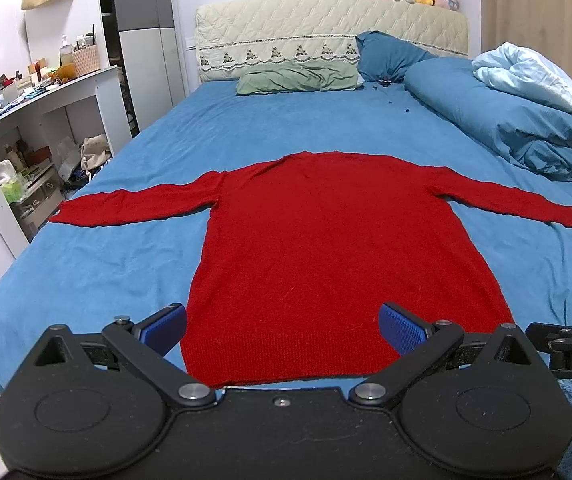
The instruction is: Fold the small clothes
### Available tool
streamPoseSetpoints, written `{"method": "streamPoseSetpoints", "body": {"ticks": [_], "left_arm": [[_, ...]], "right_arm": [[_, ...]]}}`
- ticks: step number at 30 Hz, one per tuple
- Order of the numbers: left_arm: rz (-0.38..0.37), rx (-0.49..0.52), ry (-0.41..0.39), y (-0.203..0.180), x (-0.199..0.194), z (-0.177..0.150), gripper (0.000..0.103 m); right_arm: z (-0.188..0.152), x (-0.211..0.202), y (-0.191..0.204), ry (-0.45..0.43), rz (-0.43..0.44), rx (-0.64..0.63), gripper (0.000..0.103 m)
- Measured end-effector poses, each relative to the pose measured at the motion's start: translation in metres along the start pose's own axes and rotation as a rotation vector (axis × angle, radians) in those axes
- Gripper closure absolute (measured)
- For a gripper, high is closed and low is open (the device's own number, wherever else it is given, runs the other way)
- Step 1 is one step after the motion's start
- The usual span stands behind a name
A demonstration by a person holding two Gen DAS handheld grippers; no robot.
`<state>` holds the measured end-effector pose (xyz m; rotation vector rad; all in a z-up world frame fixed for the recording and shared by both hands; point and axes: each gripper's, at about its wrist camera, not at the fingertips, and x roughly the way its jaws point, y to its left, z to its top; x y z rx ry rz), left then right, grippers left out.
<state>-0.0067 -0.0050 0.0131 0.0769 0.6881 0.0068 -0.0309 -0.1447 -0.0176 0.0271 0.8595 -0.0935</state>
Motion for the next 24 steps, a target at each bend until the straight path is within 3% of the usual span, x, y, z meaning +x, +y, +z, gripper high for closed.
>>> {"method": "streamPoseSetpoints", "body": {"ticks": [24], "left_arm": [[0.005,-0.005,0.002,0.0003,-0.0007,0.0006,0.0]], "right_arm": [[-0.0004,-0.0014,0.0017,0.0,0.001,-0.007,0.0]]}}
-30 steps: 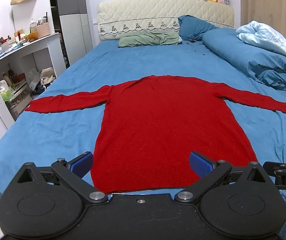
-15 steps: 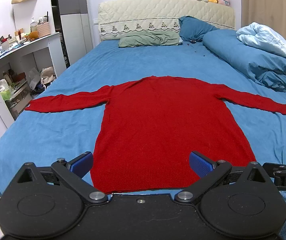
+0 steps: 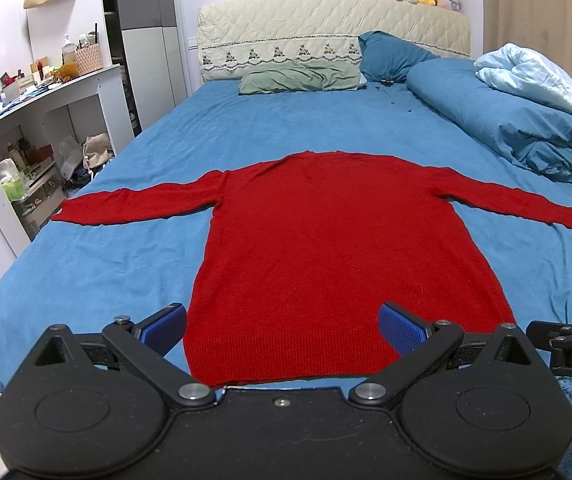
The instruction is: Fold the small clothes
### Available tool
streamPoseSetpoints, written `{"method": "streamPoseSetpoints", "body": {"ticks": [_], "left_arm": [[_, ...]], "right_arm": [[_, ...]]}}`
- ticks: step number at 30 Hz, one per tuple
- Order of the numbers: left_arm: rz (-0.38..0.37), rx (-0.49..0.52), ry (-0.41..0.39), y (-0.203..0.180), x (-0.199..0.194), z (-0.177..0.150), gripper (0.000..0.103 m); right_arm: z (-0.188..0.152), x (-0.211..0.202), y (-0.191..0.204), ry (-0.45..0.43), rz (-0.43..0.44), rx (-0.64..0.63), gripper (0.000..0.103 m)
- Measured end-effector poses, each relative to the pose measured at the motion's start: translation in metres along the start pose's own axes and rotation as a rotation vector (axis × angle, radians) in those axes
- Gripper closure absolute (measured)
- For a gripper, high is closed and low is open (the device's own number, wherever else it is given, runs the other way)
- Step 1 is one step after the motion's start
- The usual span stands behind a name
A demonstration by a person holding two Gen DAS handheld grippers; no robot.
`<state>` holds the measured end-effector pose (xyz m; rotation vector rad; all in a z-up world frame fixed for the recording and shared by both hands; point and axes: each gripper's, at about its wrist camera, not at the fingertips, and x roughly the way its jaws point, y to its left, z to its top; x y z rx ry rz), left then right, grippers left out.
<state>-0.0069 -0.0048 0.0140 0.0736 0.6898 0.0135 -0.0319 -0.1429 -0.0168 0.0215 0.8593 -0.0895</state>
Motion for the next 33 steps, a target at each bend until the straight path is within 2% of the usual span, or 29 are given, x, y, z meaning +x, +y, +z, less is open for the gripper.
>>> {"method": "streamPoseSetpoints", "body": {"ticks": [33], "left_arm": [[0.016,0.007,0.001,0.0003,-0.001,0.0023,0.0]], "right_arm": [[0.0073,-0.001,0.0043,-0.006,0.013,-0.01,0.0]]}}
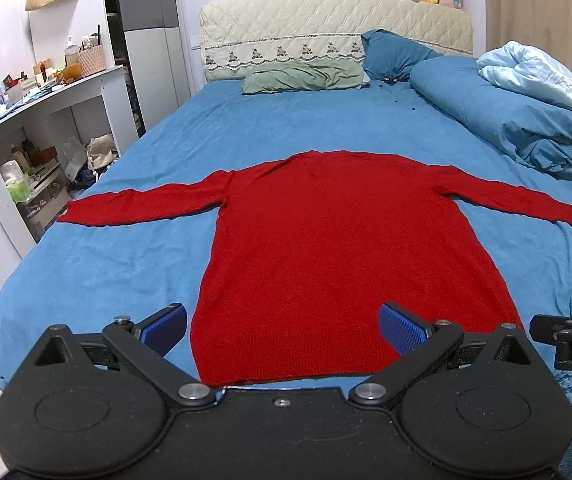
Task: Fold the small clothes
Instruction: 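Move the right tool to the sweater sleeve and close on its cuff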
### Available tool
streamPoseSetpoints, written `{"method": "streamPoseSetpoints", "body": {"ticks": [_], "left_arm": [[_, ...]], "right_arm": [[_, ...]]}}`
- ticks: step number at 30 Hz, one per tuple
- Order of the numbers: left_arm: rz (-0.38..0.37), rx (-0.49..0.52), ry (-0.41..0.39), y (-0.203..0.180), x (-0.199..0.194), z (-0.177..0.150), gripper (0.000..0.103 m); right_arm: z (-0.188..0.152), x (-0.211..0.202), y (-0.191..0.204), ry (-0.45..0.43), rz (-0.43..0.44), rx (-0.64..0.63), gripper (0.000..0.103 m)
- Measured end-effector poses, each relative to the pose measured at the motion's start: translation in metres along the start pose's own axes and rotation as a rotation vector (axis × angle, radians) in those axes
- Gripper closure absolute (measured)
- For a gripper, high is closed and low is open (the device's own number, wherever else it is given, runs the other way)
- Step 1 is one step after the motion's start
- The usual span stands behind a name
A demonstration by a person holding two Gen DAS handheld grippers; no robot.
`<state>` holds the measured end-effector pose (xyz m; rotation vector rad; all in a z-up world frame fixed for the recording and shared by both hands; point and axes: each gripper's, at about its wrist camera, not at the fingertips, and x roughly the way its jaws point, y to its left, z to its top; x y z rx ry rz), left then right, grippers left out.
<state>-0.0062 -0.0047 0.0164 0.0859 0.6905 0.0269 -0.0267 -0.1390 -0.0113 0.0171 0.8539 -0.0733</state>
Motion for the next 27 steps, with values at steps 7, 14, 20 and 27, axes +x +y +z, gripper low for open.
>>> {"method": "streamPoseSetpoints", "body": {"ticks": [7,14,20,27], "left_arm": [[-0.036,-0.009,-0.092,-0.002,-0.003,0.048,0.0],[-0.078,0.022,-0.166,-0.025,0.044,0.123,0.0],[-0.137,0.038,-0.112,-0.061,0.132,0.173,0.0],[-0.198,0.042,0.01,-0.103,0.254,0.201,0.0]], "right_arm": [[0.029,-0.006,-0.027,-0.068,-0.009,0.064,0.0],[0.086,0.021,-0.108,-0.151,-0.052,0.22,0.0],[0.12,0.082,-0.183,-0.203,-0.141,0.303,0.0],[0.13,0.175,-0.265,-0.21,-0.13,0.465,0.0]]}}
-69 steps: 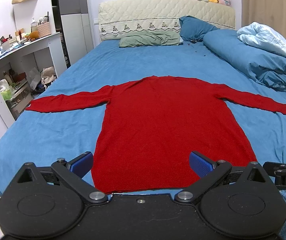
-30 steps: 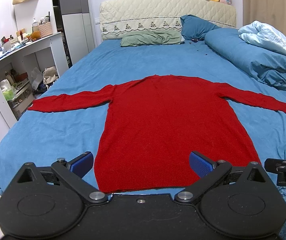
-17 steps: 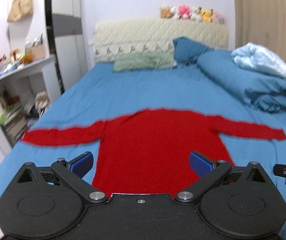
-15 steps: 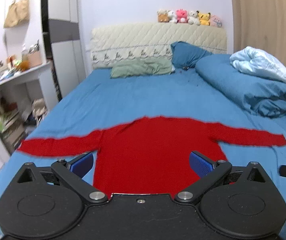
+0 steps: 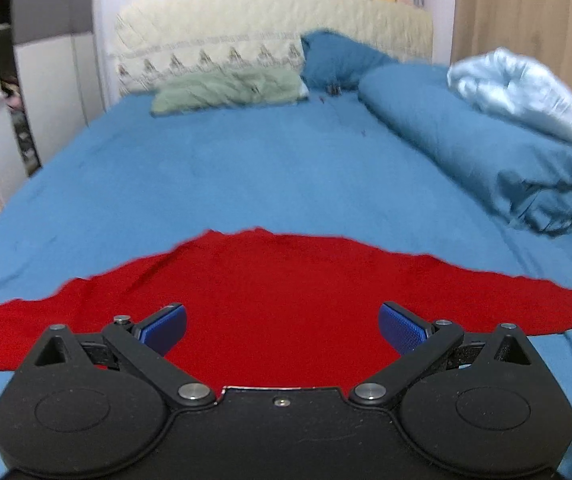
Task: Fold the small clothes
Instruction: 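Move the right tool to the sweater sleeve and close on its cuff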
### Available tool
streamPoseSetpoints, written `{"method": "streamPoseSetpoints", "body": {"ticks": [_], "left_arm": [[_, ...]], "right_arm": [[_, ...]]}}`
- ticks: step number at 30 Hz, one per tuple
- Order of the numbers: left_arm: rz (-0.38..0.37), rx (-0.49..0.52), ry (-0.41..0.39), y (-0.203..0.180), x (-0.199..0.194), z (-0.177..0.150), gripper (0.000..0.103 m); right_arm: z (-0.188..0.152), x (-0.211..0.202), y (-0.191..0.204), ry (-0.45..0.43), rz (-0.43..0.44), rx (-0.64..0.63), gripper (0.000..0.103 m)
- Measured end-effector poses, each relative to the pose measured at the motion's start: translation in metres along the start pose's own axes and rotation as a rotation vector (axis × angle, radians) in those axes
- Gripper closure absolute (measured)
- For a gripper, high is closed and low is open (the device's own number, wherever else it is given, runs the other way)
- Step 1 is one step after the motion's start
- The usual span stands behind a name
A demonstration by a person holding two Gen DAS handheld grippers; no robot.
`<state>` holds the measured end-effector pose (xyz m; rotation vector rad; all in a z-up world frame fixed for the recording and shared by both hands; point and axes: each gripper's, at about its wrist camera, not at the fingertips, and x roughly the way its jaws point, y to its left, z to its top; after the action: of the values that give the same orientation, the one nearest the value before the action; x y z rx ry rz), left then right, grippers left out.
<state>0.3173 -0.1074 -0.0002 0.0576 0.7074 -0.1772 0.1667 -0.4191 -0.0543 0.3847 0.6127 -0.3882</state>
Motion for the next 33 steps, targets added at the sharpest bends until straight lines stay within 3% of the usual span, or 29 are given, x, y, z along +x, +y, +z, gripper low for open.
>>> {"method": "streamPoseSetpoints", "body": {"ticks": [7,11,14,16,19,21,27,33], "left_arm": [[0.0,0.013,0.139,-0.008,0.112,-0.001,0.0],[0.007,0.008,0.238,-0.003,0.161,-0.011,0.0],[-0.002,-0.029,0.292,0.005,0.183,-0.018,0.0],[-0.001,-0.04,0.32,0.009,0.194,-0.021,0.0],[-0.003,-0.039,0.322,0.009,0.201,-0.022,0.0],[-0.003,-0.043,0.33,0.007,0.206,-0.02,0.0],[-0.034,-0.048,0.35,0.015,0.217,-0.017,0.0],[-0.065,-0.083,0.31,0.035,0.194,-0.011,0.0]], "right_arm": [[-0.003,0.11,-0.057,0.015,-0.055,0.119,0.0],[-0.002,0.149,-0.081,0.026,-0.084,0.204,0.0],[0.0,0.168,-0.09,0.012,-0.09,0.25,0.009],[0.003,0.176,-0.094,-0.006,-0.092,0.267,0.02],[0.011,0.187,-0.099,-0.017,-0.115,0.292,0.047],[0.017,0.191,-0.101,-0.017,-0.127,0.297,0.075],[0.041,0.187,-0.081,-0.034,-0.096,0.245,0.081],[0.079,0.169,-0.021,-0.071,0.07,0.199,0.081]]}}
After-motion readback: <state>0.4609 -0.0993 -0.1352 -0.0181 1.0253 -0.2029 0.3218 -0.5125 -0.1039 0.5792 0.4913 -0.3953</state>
